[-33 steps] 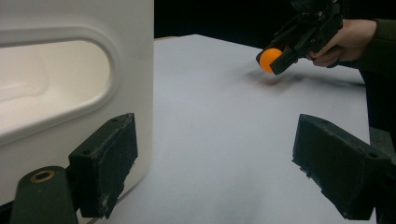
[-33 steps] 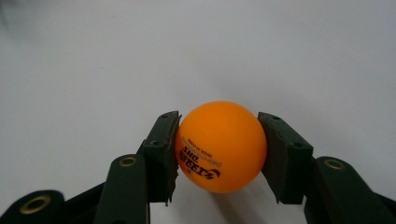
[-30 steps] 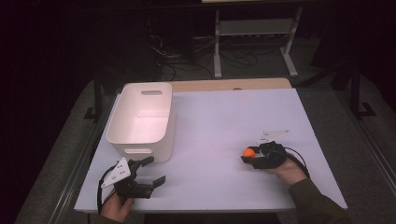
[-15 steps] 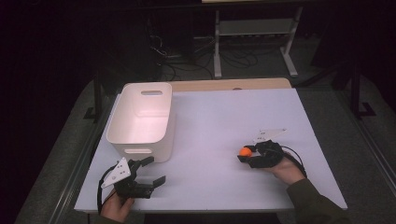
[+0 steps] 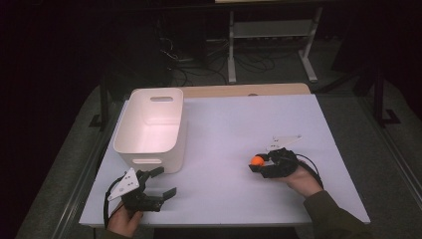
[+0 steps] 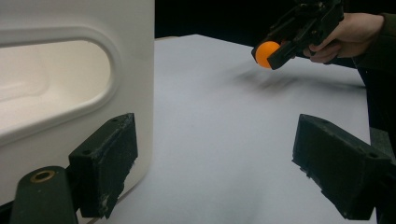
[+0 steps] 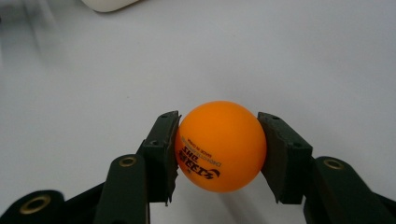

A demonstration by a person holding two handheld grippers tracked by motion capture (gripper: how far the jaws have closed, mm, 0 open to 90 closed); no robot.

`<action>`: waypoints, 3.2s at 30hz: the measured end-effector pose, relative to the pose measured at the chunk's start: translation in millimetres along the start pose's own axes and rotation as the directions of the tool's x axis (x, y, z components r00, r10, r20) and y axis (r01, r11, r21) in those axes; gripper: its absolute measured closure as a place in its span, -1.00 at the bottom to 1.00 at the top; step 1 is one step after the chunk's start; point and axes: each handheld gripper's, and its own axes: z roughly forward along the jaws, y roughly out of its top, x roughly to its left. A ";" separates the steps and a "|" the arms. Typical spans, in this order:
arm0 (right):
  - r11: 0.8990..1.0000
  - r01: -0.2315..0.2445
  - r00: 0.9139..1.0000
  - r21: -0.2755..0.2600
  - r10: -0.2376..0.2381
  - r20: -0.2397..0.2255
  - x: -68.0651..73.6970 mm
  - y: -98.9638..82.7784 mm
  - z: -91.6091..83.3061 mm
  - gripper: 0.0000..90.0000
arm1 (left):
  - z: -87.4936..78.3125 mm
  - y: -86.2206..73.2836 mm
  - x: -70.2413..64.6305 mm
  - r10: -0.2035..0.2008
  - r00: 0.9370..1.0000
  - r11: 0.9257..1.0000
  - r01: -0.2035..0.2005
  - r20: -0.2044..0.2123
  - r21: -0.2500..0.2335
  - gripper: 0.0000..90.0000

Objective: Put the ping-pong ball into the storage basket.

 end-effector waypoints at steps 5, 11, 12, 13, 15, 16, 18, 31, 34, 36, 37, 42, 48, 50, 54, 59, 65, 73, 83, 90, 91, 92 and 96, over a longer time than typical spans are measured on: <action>1.000 0.006 1.000 -0.005 -0.006 -0.011 1.1 3.0 2.6 0.10 | 0.1 0.0 0.3 -0.001 1.000 1.000 0.001 0.000 0.000 -0.69; 1.000 0.006 1.000 -0.008 -0.006 -0.025 3.0 7.1 6.1 0.10 | 0.2 0.0 0.4 -0.003 1.000 1.000 0.003 0.000 0.000 -0.69; 1.000 0.009 1.000 -0.009 -0.009 -0.026 3.4 7.9 6.8 0.10 | 0.2 0.0 0.4 -0.003 1.000 1.000 0.003 0.000 -0.001 -0.69; 1.000 0.008 1.000 -0.008 -0.008 -0.028 4.0 8.9 7.5 0.10 | 0.1 0.0 0.5 -0.002 1.000 1.000 0.002 0.000 -0.001 -0.69; 1.000 0.010 0.999 -0.009 -0.011 -0.031 5.1 10.6 8.9 0.10 | -0.1 -0.1 0.5 -0.001 1.000 1.000 0.001 0.001 -0.003 -0.69; 1.000 0.010 0.999 -0.011 -0.010 -0.034 5.5 11.7 9.7 0.10 | -0.1 -0.1 0.6 -0.002 1.000 1.000 0.002 0.001 -0.002 -0.69; 1.000 0.015 0.999 -0.014 -0.015 -0.038 6.5 14.3 11.6 0.10 | 0.0 -0.1 0.7 -0.003 1.000 1.000 0.003 0.001 -0.001 -0.69; 0.999 0.036 0.997 -0.019 -0.037 -0.063 12.6 26.6 22.2 0.10 | 0.0 -0.1 0.9 -0.006 1.000 1.000 0.006 0.001 -0.002 -0.69; 0.999 0.040 0.997 -0.015 -0.041 -0.067 13.7 27.5 23.4 0.10 | 0.0 -0.1 0.9 -0.006 1.000 1.000 0.006 0.001 -0.002 -0.69; 0.999 0.040 0.997 -0.014 -0.041 -0.067 14.2 27.6 24.0 0.10 | 0.1 -0.1 0.9 -0.006 1.000 1.000 0.006 0.001 -0.001 -0.69; 0.999 0.041 0.997 -0.014 -0.042 -0.067 14.2 27.7 24.3 0.10 | 0.1 0.0 1.0 -0.006 1.000 1.000 0.006 0.001 0.000 -0.69; 0.999 0.038 0.996 -0.018 -0.040 -0.079 15.2 31.3 27.5 0.10 | 0.3 0.1 1.2 -0.009 1.000 1.000 0.009 0.000 0.002 -0.69; 0.999 0.050 0.995 -0.012 -0.051 -0.092 18.9 35.5 33.7 0.10 | 0.2 0.0 1.3 -0.009 1.000 1.000 0.009 0.001 0.000 -0.69; 0.999 0.054 0.994 -0.008 -0.054 -0.096 20.2 36.5 35.9 0.10 | 0.1 0.0 1.3 -0.009 1.000 1.000 0.009 0.001 0.000 -0.69; 0.998 0.061 0.993 -0.007 -0.062 -0.103 22.3 39.8 39.5 0.10 | 0.3 0.0 1.2 -0.010 1.000 1.000 0.010 0.000 0.001 -0.69; 0.997 0.072 0.991 -0.008 -0.072 -0.112 25.7 44.8 43.7 0.10 | 0.1 0.0 1.3 -0.009 1.000 1.000 0.009 0.000 0.001 -0.69; 0.997 0.083 0.989 -0.009 -0.084 -0.123 29.2 50.1 49.0 0.10 | 0.1 0.0 1.3 -0.009 1.000 1.000 0.009 0.001 0.000 -0.69; 0.996 0.089 0.987 -0.006 -0.089 -0.134 32.8 55.2 55.4 0.10 | 0.2 0.0 1.2 -0.009 1.000 1.000 0.009 0.001 0.000 -0.69; 0.995 0.099 0.985 -0.003 -0.099 -0.140 35.8 59.0 61.9 0.10 | 0.3 0.1 1.2 -0.008 1.000 1.000 0.008 0.001 0.002 -0.69; 0.995 0.105 0.984 -0.001 -0.104 -0.146 38.1 61.6 67.1 0.10 | 0.4 0.1 1.0 -0.008 1.000 1.000 0.008 0.000 0.002 -0.69; 0.994 0.107 0.984 0.002 -0.105 -0.147 38.4 62.1 67.7 0.10 | 0.4 0.1 0.9 -0.009 1.000 1.000 0.009 0.000 0.002 -0.69; 0.994 0.106 0.983 0.001 -0.105 -0.149 39.0 62.6 68.7 0.10 | 0.5 0.1 0.9 -0.009 1.000 1.000 0.009 0.000 0.002 -0.69; 0.994 0.111 0.982 0.005 -0.109 -0.151 41.1 64.8 72.2 0.10 | 0.5 0.1 1.0 -0.011 1.000 1.000 0.011 0.000 0.002 -0.69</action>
